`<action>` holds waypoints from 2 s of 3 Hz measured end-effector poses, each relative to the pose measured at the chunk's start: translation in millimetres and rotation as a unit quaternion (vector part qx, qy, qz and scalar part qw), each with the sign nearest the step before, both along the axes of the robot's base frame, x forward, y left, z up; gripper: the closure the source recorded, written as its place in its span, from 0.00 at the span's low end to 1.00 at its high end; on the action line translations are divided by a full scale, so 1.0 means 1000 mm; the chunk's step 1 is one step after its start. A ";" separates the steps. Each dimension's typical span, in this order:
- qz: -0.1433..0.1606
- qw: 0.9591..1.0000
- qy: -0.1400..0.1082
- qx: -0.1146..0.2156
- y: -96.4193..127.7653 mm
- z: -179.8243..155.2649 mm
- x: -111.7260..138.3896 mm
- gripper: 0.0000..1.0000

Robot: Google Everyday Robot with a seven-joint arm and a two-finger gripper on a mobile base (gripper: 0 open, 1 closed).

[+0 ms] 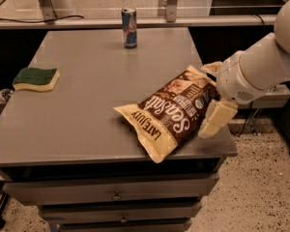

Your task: Move brown chip bag near sponge

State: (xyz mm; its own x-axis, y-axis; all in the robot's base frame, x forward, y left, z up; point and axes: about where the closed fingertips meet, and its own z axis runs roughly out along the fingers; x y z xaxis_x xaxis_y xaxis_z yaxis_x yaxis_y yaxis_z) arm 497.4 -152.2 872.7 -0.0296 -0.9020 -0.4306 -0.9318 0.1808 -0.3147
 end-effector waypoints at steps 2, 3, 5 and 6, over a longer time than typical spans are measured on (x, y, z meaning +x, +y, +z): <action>-0.003 1.000 0.014 0.009 0.021 -0.026 0.015 0.41; 0.000 1.000 0.016 0.009 0.027 -0.027 0.020 0.64; 0.004 1.000 0.016 0.010 0.030 -0.021 0.023 1.00; 0.004 1.000 0.016 0.010 0.030 -0.020 0.023 1.00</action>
Offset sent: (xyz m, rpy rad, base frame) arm 0.0216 0.0283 -0.0371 0.0254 0.0419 -0.0097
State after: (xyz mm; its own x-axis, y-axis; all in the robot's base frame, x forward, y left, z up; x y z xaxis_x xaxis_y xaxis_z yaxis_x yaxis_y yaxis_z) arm 520.2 -121.8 852.7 -0.0369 -0.8937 -0.4472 -0.9428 0.1795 -0.2810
